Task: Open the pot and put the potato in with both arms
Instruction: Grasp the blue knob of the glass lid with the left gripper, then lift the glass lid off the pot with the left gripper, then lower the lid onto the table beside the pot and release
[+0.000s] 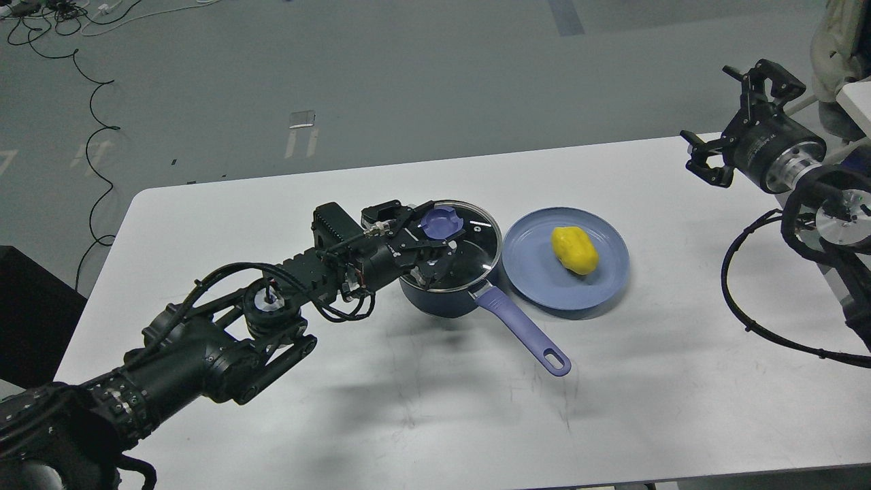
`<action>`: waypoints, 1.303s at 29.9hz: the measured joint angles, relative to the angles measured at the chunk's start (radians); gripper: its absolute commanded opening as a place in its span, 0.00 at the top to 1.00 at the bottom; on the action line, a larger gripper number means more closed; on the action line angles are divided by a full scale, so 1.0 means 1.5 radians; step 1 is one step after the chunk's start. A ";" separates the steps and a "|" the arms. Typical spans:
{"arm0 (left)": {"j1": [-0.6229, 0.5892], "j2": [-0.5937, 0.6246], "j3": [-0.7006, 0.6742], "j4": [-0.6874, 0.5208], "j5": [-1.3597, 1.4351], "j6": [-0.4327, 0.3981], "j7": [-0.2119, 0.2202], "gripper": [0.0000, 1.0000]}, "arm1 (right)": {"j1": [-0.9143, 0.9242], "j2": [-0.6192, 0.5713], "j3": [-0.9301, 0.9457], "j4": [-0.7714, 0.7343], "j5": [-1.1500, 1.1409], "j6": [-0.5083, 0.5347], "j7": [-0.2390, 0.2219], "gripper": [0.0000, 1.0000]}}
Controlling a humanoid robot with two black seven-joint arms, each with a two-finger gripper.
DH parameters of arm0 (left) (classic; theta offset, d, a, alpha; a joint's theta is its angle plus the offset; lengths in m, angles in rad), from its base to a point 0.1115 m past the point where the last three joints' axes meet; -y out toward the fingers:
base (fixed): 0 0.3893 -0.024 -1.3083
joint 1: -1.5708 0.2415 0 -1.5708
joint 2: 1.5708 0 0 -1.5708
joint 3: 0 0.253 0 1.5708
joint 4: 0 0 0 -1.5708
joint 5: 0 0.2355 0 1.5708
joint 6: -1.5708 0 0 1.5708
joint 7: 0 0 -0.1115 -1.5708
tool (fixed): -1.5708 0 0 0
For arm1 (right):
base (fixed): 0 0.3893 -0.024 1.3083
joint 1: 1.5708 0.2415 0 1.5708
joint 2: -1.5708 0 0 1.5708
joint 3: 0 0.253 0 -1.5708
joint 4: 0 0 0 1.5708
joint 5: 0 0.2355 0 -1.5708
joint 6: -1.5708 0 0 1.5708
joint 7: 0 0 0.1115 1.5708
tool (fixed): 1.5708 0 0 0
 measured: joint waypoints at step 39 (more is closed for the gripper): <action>0.111 0.313 0.030 -0.039 -0.104 0.156 -0.011 0.49 | 0.000 0.004 -0.007 0.002 0.000 0.000 0.003 0.00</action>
